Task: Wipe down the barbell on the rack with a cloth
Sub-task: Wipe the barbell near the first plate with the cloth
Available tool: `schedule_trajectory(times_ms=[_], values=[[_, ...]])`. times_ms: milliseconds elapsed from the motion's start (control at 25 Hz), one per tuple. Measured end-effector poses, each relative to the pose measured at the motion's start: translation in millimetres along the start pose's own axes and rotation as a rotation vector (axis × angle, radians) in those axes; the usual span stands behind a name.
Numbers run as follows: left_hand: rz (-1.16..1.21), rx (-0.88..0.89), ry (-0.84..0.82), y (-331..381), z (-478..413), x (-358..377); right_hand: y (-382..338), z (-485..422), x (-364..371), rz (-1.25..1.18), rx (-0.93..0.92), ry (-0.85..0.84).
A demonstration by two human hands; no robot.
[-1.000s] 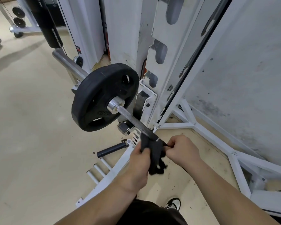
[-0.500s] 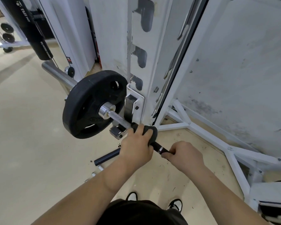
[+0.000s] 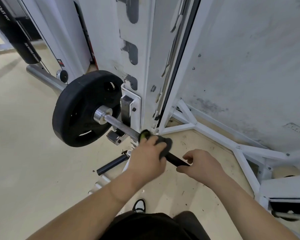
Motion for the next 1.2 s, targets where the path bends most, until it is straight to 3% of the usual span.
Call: schedule_trajectory(times_ms=[120,280,320,400,520,640,720,880,1000,1080,1200], values=[[0.027,0.116,-0.072,4,-4,-4,4,2,2,0.041,-0.006,-0.052],[0.025,-0.261,0.129,-16,-26,-19,6,2,2,0.034,-0.042,-0.034],[0.035,-0.252,0.136,-3,-14,-7,7,1,2,0.036,-0.051,-0.031],[0.073,-0.054,0.049,34,16,14,9,-2,3,0.042,-0.065,-0.023],[0.026,0.152,-0.093,25,14,4,13,-1,7,0.030,-0.083,-0.008],[0.046,-0.098,0.083,-13,-7,-10,18,1,7,-0.041,-0.081,0.009],[0.132,-0.194,0.122,10,9,5,19,6,6,-0.072,-0.095,0.024],[0.084,0.116,0.001,46,36,23,41,25,-2,-0.041,-0.130,0.094],[0.121,-0.082,0.039,20,4,5,73,44,-13,-0.166,-0.071,0.080],[0.144,-0.208,0.112,43,11,17,88,56,-15,-0.214,-0.047,0.091],[0.072,0.053,0.048,102,59,50,102,75,-15,-0.249,-0.058,0.090]])
Point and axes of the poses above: each hand's wrist, its own z-axis away from the middle knuckle, its own x-axis out of the palm, y = z × x, the point moved 4 cm from there along -z, towards the middle knuckle, and after that the axes turned 13 degrees about -x, right-handed, at the moved point
